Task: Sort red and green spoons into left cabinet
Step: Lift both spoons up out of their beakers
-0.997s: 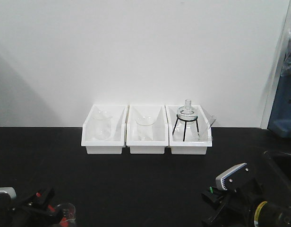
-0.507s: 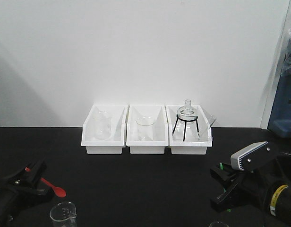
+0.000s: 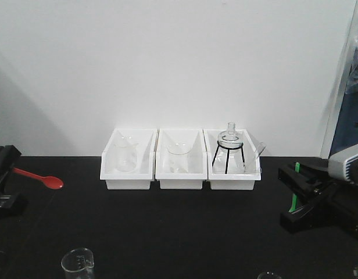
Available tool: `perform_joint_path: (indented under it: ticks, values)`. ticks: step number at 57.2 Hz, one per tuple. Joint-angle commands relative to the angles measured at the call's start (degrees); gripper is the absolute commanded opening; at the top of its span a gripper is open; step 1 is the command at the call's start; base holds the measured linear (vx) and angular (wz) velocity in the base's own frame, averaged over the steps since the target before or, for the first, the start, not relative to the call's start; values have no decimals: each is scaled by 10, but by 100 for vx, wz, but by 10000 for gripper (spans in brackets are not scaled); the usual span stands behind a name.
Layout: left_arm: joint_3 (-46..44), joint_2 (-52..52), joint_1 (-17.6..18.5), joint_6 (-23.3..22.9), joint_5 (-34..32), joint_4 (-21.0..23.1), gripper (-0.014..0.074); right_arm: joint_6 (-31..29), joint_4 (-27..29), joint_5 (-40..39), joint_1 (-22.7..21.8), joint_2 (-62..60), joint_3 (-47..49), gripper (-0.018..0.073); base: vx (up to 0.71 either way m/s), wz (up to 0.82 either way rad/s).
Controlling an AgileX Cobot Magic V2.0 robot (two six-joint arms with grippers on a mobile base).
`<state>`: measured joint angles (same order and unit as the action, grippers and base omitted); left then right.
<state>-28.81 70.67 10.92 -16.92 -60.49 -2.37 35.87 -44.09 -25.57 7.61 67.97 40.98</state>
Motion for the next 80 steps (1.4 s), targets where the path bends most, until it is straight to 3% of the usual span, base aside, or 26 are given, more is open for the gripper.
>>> perform_joint_path:
  ticks: [1, 16, 80]
  values:
    - [-11, -54, 5, 1, 3, -1, -1, 9, 8, -25, -1, -35, 16, -1, 0, 0]
    - [-11, -139, 5, 1, 78, -1, -1, 12, 7, -19, -1, -71, 15, -1, 0, 0]
    - [-11, -147, 5, 1, 72, 0, 0, 12, 7, -19, -1, -72, 15, -1, 0, 0]
